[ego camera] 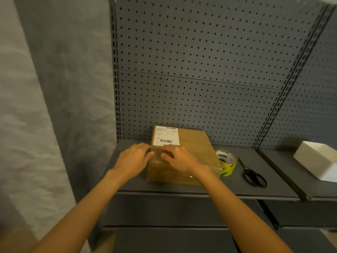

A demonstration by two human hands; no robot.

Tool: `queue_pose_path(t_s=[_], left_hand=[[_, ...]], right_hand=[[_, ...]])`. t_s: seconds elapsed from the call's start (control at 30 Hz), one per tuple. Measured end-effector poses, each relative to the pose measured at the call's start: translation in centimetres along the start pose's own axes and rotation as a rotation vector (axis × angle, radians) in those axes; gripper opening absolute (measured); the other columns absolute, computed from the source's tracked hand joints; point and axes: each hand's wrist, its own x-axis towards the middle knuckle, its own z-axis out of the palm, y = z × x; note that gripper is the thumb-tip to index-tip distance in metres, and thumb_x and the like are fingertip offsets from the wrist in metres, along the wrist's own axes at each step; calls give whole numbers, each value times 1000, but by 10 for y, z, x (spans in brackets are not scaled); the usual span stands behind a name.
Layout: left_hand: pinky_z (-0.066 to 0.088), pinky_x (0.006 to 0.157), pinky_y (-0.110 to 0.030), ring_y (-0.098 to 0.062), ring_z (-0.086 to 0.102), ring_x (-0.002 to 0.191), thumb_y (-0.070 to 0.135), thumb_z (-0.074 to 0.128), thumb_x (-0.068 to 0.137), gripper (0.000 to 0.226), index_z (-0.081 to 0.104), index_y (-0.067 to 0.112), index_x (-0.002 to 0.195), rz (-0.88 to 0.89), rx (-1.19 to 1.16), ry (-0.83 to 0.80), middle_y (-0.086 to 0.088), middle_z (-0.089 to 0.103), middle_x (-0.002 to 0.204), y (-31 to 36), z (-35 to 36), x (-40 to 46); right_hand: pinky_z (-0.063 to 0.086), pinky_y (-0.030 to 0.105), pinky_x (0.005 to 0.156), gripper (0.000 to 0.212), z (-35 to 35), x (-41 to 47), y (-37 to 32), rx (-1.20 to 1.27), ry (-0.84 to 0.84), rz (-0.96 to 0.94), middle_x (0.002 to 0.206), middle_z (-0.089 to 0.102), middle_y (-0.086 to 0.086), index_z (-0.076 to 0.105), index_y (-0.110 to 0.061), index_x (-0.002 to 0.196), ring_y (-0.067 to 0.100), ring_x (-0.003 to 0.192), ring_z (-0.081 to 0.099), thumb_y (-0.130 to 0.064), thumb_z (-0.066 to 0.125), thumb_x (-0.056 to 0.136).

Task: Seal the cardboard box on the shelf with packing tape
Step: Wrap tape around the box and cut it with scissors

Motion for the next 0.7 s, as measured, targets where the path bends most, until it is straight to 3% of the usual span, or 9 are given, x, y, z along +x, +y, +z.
queue_pose_path(t_s=[0.13, 0.2, 0.27, 0.4, 0.53, 0.7], left_hand=[[29, 110, -31, -8, 24, 141, 54, 19, 95, 59, 33, 25, 145, 35, -179, -85, 8, 31, 152, -3, 24, -6], [23, 111, -24, -7, 23, 141, 68, 3, 85, 81, 30, 24, 147, 51, -212, -47, 8, 29, 153, -7, 32, -9], [19, 110, -22, -9, 23, 142, 76, -7, 79, 94, 27, 21, 148, 83, -192, -26, 6, 28, 153, -12, 39, -12], [17, 112, -26, -13, 21, 143, 72, 0, 83, 87, 22, 19, 149, 154, -69, -15, 3, 25, 154, -19, 44, -13], [18, 111, -31, -18, 25, 142, 73, 8, 84, 87, 23, 17, 149, 225, 26, -12, -1, 27, 154, -26, 44, -12], [15, 112, -32, -18, 21, 143, 65, 36, 83, 84, 19, 17, 150, 242, 43, -20, 0, 23, 155, -30, 47, -13]], right_hand=[[38, 41, 107, 52, 20, -4, 3, -106, 78, 5, 147, 42, -4, 39, -28, 141, 17, 136, 37, -53, 35, 97], [37, 38, 109, 60, 28, -7, 3, -143, 201, 17, 145, 45, -7, 44, -28, 139, 11, 137, 36, -62, 27, 93], [43, 33, 102, 69, 35, -9, 3, -234, 334, -14, 133, 57, -6, 56, -25, 131, 11, 128, 49, -66, 17, 91], [50, 34, 93, 69, 42, -9, 9, -351, 382, -104, 120, 67, -2, 65, -18, 120, 14, 114, 61, -61, 18, 95], [47, 37, 98, 70, 44, -9, 16, -428, 326, -186, 125, 63, 3, 60, -12, 126, 17, 118, 58, -59, 19, 95], [45, 40, 99, 72, 44, -9, 24, -528, 300, -245, 132, 58, 8, 53, -9, 133, 21, 123, 54, -61, 30, 89]])
